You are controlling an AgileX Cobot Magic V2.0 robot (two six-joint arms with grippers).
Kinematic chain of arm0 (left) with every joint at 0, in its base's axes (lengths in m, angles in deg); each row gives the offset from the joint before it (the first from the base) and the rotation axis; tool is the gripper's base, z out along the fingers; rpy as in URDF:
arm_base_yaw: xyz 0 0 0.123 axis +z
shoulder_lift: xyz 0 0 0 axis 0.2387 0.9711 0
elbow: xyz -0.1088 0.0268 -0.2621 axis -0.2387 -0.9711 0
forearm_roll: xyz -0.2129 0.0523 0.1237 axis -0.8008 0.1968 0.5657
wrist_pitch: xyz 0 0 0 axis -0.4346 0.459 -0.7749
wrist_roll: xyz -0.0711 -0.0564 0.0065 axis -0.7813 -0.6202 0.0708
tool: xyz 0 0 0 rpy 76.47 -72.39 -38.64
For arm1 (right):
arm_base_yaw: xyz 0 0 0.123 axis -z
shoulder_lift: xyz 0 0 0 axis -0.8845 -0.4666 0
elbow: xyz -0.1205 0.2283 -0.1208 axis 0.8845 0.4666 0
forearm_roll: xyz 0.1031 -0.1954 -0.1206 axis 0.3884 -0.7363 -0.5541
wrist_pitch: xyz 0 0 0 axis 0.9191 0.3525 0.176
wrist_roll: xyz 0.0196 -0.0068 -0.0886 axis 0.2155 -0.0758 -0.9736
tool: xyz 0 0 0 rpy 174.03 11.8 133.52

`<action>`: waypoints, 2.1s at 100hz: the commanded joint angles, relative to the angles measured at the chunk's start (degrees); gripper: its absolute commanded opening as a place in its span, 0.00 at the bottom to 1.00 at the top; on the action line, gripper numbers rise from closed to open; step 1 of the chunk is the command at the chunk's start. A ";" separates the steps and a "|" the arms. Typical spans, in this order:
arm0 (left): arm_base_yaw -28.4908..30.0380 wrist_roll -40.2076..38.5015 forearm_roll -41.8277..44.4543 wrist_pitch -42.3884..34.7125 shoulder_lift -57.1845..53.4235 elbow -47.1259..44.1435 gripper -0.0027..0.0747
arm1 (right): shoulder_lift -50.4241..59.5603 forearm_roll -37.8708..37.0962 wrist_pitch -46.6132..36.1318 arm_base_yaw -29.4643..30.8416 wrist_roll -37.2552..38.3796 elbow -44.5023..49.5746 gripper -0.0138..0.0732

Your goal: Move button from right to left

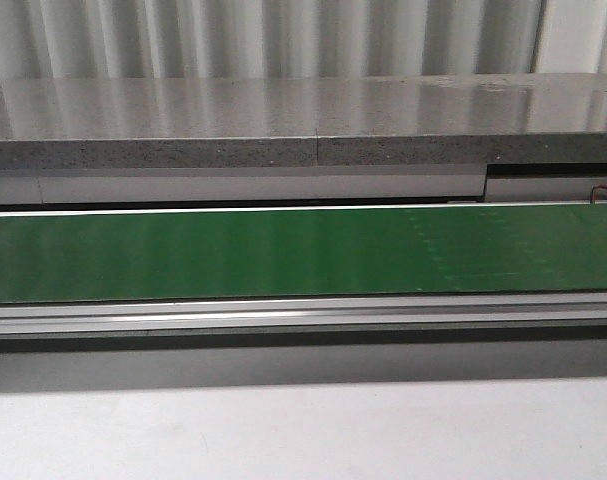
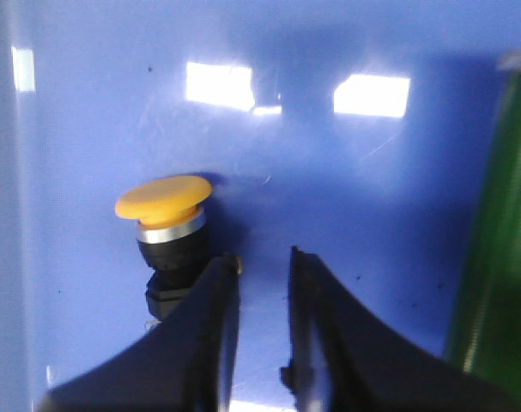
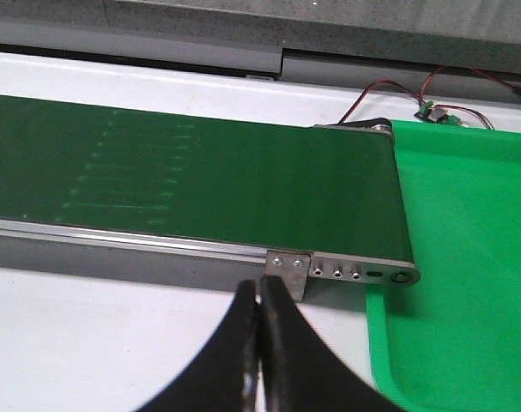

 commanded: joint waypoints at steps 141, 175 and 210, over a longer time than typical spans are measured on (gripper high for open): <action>-26.80 -1.69 -16.74 -25.12 -45.51 -18.02 0.01 | -0.53 -0.40 -4.51 -0.15 -0.32 -1.42 0.08; -26.80 -1.69 -18.03 -33.53 -61.79 -33.39 0.01 | -0.53 -0.40 -4.51 -0.15 -0.32 -1.42 0.08; -26.80 -1.69 -17.86 -37.36 -79.24 -45.44 0.01 | -0.53 -0.40 -4.51 -0.15 -0.32 -1.42 0.08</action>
